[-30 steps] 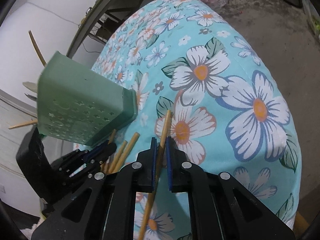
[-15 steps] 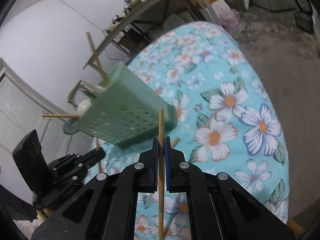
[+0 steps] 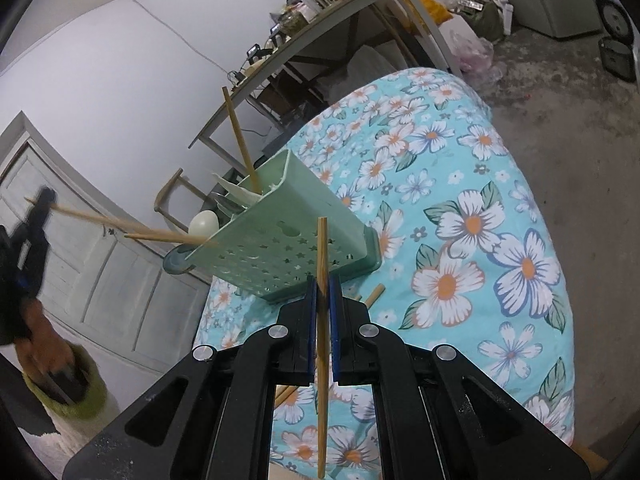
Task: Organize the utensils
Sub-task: 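Insert the chopstick into the holder with the left gripper while the right gripper holds its chopstick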
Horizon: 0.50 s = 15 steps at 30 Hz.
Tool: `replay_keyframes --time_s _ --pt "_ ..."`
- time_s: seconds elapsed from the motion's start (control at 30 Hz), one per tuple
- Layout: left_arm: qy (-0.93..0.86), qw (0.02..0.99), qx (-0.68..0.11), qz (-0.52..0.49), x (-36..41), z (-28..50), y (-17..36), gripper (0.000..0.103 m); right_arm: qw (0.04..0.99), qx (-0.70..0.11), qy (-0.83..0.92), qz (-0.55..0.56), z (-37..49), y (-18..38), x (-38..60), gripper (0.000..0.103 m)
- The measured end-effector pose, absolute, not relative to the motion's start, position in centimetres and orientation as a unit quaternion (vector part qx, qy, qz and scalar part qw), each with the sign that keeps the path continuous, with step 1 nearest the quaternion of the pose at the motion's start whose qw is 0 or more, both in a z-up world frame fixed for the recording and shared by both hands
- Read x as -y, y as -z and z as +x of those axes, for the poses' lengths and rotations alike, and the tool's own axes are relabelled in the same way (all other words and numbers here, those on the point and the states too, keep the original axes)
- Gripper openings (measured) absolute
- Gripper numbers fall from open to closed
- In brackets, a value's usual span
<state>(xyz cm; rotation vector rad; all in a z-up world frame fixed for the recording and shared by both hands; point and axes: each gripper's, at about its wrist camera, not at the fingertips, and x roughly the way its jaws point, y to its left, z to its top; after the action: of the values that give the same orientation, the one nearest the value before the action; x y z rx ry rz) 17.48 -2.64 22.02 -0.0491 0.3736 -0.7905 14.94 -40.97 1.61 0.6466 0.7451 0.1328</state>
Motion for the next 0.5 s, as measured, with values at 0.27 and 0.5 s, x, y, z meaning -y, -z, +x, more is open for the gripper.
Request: replay_keyframes --time_s 0.27,0.5 --pt "0.356 0.924 -0.139 -0.036 2.8 19.7 -24.8 0.005 0.879 -0.355 -0.062 0.313 14.8 -1.7 41.3 0.004" --pt "0.339 0.927 -0.155 -0.038 4.6 23.5 -23.5 0.005 0.877 -0.356 -0.061 0.317 14.9 -1.6 41.4 0.004"
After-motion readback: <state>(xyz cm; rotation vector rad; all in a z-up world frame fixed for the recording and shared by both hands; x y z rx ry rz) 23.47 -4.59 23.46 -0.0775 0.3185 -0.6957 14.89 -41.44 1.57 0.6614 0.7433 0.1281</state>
